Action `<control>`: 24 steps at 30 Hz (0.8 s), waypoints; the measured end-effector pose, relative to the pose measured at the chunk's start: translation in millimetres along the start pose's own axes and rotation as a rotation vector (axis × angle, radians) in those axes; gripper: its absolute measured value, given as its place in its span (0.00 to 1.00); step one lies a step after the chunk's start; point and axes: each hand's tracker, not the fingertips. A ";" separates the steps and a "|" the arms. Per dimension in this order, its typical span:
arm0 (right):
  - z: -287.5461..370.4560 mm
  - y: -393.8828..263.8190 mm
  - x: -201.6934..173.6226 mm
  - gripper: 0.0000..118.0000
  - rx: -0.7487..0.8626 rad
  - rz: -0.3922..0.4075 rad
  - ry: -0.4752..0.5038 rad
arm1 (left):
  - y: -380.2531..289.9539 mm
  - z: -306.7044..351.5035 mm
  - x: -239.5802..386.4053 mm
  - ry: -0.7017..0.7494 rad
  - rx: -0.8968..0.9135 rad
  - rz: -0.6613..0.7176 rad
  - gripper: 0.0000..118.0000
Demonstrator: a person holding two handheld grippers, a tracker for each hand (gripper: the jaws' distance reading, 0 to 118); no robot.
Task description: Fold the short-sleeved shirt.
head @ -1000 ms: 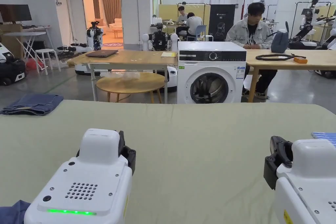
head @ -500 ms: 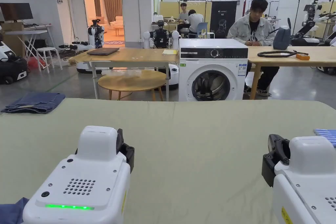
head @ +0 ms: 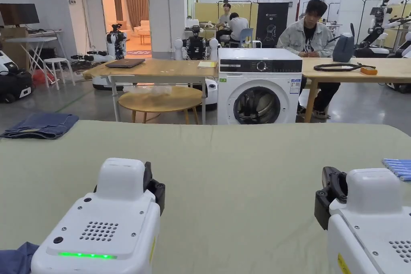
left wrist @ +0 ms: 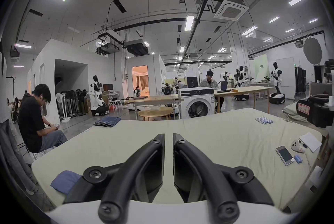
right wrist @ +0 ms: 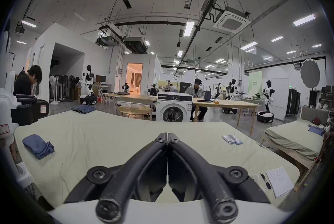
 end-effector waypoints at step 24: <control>3.8 -8.3 4.1 1.00 0.007 -0.057 -0.022 | -6.5 4.7 -5.5 0.013 0.026 0.032 0.92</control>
